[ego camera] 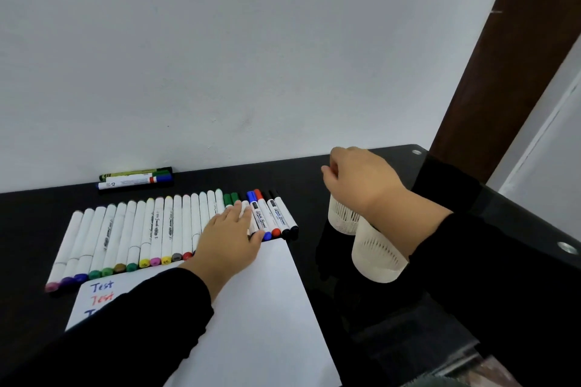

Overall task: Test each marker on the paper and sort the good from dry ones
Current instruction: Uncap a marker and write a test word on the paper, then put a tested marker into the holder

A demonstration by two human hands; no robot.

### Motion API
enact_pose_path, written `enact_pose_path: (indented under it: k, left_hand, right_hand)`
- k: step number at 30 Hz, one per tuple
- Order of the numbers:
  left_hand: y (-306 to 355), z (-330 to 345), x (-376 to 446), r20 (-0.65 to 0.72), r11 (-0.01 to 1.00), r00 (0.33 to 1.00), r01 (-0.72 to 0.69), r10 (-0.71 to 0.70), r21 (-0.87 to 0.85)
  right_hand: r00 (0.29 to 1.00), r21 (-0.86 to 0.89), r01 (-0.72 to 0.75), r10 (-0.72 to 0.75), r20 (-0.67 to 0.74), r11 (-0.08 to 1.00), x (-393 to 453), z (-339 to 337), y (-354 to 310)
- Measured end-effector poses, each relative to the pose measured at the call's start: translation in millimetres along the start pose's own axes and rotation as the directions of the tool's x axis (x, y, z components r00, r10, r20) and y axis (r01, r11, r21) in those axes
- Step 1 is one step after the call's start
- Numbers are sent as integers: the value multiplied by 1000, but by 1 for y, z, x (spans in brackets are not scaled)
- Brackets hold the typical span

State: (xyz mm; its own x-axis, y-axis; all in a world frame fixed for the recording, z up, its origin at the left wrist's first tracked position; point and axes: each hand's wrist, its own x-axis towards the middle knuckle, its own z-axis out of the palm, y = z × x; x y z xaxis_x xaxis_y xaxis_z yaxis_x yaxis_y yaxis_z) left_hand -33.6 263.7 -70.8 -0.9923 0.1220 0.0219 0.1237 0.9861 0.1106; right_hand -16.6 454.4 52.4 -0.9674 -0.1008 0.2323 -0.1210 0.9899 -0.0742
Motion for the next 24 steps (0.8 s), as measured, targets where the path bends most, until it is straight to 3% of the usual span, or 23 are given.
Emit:
enact_pose_path:
  k: [13, 24]
  left_hand:
    - [-143, -8, -30, -35, 977, 977, 210, -211, -49]
    - [-215, -20, -42, 46, 966, 967, 254, -252, -43]
  right_hand:
    - [927, 76, 371, -374, 25, 925, 46, 52, -122]
    - [865, 126, 492, -500, 42, 862, 119, 127, -220]
